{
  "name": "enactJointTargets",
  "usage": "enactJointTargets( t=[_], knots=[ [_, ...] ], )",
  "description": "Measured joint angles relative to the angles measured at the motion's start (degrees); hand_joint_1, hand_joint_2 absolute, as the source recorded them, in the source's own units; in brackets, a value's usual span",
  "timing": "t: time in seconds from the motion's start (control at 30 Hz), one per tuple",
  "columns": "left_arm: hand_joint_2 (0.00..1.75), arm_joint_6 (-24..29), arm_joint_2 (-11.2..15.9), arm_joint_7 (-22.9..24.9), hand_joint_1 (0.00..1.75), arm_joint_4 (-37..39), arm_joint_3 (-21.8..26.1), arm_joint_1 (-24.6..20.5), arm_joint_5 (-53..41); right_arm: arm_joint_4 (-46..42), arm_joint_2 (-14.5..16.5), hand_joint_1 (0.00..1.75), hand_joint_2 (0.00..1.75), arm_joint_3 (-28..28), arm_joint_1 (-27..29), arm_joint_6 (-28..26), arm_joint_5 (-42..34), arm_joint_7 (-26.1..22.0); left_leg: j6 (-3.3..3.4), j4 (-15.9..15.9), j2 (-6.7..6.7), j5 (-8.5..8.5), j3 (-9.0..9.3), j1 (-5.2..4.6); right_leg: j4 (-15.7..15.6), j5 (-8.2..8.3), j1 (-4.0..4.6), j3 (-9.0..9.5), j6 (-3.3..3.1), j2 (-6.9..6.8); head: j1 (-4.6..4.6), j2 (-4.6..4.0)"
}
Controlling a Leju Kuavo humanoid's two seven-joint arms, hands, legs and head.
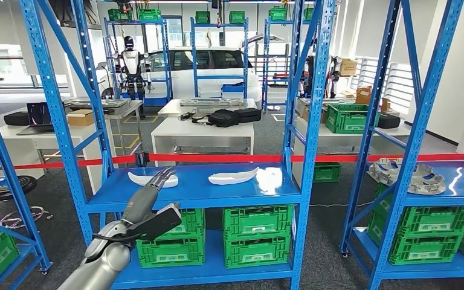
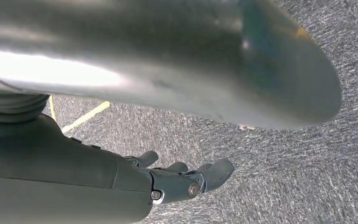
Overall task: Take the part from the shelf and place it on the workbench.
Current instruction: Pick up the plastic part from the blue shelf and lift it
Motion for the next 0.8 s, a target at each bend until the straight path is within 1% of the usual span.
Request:
enactJointTargets(
  t=[0.2, 0.43, 0.57, 0.8],
  knots=[
    [0.0, -0.5, -0.1, -1.2, 0.0, 0.0, 0.0, -0.8, 0.6, 0.0, -0.3, 0.0, 0.0, 0.0, 0.0, 0.4, 0.2, -1.2, 0.0, 0.0, 0.0, 0.0, 0.0, 0.0, 0.0, 0.0, 0.0, 0.0, 0.0, 0.0, 0.0, 0.0],
    [0.0, 2.2, 0.2, 0.7, 0.0, -0.5, -1.0, -0.7, -0.4, 0.0, -0.4, 0.0, 0.0, 0.0, 0.0, 0.7, 0.1, -1.4, 0.0, 0.0, 0.0, 0.0, 0.0, 0.0, 0.0, 0.0, 0.0, 0.0, 0.0, 0.0, -0.01, 0.0],
    [0.0, 3.9, 0.2, 2.6, 0.0, -0.7, -2.0, -0.6, -2.2, 0.0, -0.4, 0.0, 0.0, 0.0, 0.0, 0.5, -0.6, -1.3, 0.0, 0.0, 0.0, 0.0, 0.0, 0.0, 0.0, 0.0, 0.0, 0.0, 0.0, 0.0, 0.0, 0.0],
    [0.0, 4.0, 0.1, 3.8, 0.0, -0.7, -3.4, -0.5, -2.5, 0.0, -0.4, 0.0, 0.0, 0.0, 0.0, 0.4, -1.0, -0.9, 0.0, 0.0, 0.0, 0.0, 0.0, 0.0, 0.0, 0.0, 0.0, -0.01, 0.0, 0.0, 0.0, 0.0]
  ],
)
